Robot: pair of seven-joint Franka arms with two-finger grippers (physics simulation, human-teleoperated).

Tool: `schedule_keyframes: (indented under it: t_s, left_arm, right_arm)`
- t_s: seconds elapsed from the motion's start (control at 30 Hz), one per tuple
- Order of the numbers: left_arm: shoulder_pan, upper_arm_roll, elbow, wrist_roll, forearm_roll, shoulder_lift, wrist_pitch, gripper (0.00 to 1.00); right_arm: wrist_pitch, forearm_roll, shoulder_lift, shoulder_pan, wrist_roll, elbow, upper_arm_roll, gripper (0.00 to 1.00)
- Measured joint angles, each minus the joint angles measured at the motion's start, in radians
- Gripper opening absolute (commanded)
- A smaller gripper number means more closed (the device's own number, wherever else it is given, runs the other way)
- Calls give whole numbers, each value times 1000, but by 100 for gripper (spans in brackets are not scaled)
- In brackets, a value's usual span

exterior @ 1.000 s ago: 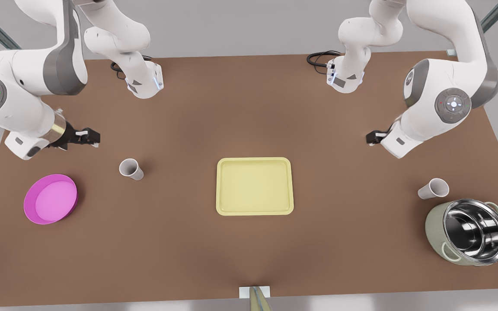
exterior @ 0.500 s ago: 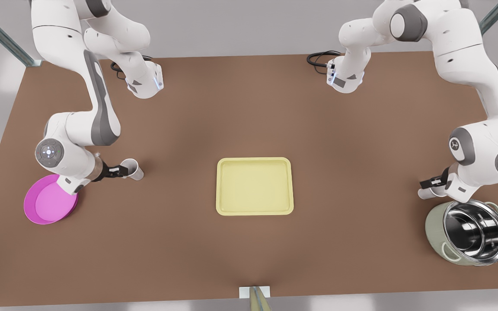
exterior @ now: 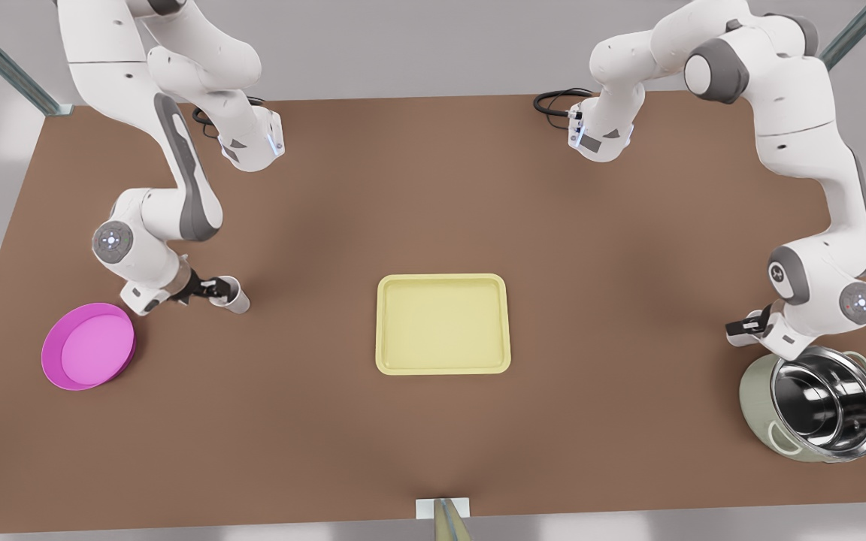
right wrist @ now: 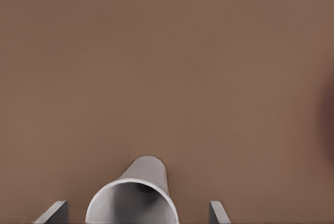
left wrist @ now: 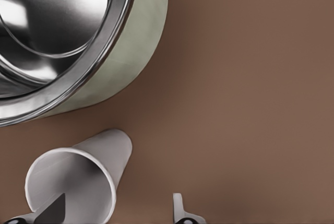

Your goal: Use both arms to respectively pick up the white IKEA cups from the middle-left and middle-right positions, then place the white IKEA cups onto the middle-middle tray, ensuring that the cups remain upright and do not tip over

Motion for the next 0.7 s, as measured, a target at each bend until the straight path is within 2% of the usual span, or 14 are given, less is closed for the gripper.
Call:
schedule_keyframes:
  t_s: [0.33,0.37,0.43,0.47,0.5,0.7]
  left_arm:
    - [9,0,2,40,0,55,8,100]
    - [9,0,3,42,1,64,15,77]
    - [9,0,5,45,5,70,26,43]
    - [9,0,5,44,9,70,30,30]
    - [9,0,5,40,18,69,35,23]
    - [8,-1,7,37,19,57,47,21]
  right_arm:
    - [193,-1,18,-48,-41,-73,-2,100]
    - [201,-1,23,-53,-46,-73,-2,100]
    - [214,-1,24,-54,-56,-84,0,100]
    - [219,-1,23,-53,-61,-89,0,100]
    - [224,-1,22,-51,-66,-96,0,100]
    - [235,0,-5,-53,-101,-130,-1,100]
